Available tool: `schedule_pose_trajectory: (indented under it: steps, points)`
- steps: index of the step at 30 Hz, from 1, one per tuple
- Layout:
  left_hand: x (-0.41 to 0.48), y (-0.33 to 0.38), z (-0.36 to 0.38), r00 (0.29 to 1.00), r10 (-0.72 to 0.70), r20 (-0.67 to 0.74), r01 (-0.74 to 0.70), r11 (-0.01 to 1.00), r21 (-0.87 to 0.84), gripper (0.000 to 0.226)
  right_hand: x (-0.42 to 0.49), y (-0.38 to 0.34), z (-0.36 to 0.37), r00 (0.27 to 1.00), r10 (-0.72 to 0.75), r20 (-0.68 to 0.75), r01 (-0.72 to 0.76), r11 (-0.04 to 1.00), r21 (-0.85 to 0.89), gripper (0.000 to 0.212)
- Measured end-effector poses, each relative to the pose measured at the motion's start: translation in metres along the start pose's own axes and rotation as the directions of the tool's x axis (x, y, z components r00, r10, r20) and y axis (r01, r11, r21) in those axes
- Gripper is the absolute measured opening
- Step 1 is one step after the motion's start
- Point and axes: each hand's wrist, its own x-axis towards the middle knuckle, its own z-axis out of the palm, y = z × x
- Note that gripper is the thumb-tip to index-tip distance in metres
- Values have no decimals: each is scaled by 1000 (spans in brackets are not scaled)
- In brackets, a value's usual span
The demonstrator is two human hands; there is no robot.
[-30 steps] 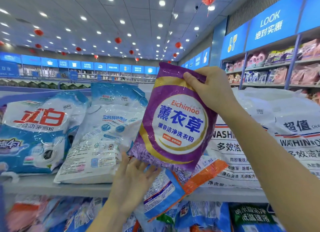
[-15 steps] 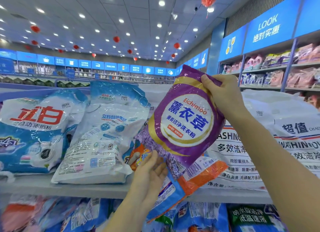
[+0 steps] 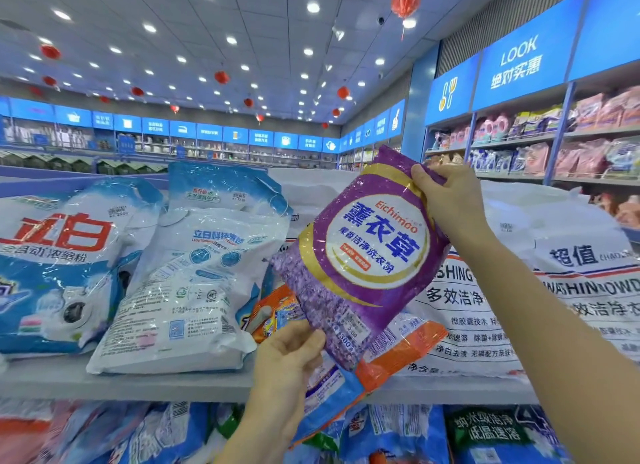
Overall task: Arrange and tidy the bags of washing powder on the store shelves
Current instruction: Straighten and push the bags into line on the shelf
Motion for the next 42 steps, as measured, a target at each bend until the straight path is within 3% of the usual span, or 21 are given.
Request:
schedule_pose_trajectory:
  steps: [4,5,8,10,13,14,18,24,28,30,31,34,36,39,42]
  points:
    - [-1,-19,4,977,149,-150,-146,989,28,17,0,4,8,999,49,0,-49,999,10,46]
    - [-1,-23,3,976,155,-151,-155,988,11,28,0,0,9,1000,27,5,-27,1000,13,46]
    - [-2,-20,3,994,99,-48,-103,989,-104,75,0,-18,7,996,-80,42,77,994,84,43]
    - [2,-11,0,993,99,59,-88,982,-167,77,2,-27,5,991,-115,65,105,985,139,44]
    - [10,3,-5,968,234,94,-236,972,7,92,3,-35,4,983,-150,104,138,983,120,42]
    - [12,7,-5,959,266,100,-273,959,70,90,2,-36,4,979,-163,125,150,983,109,41]
    - [11,13,-6,961,265,84,-275,951,139,33,0,-35,2,964,-187,187,161,976,145,40]
    - [-4,-7,-6,985,172,30,-174,978,115,25,1,-28,8,912,-334,237,328,942,65,26]
    - [-10,-10,-16,990,140,-19,-134,973,188,27,-9,-24,16,889,-404,215,386,914,121,37]
    - [-18,-7,-24,995,92,28,-96,977,193,19,-12,-29,20,874,-427,230,397,902,167,38]
    - [-22,-4,-30,997,59,48,-66,983,172,22,-13,-33,21,862,-445,244,408,893,190,38]
    - [-23,14,-58,989,124,77,-136,971,194,97,-20,-49,26,806,-519,284,450,850,274,32]
    - [-26,36,-69,972,212,102,-235,901,364,109,-28,-62,33,764,-573,296,482,812,330,32]
    - [-44,68,-67,961,195,194,-274,757,594,89,-43,-77,56,727,-619,298,498,773,392,27]
    - [-64,82,-65,962,235,137,-262,659,705,42,-61,-91,84,722,-637,268,464,734,496,38]
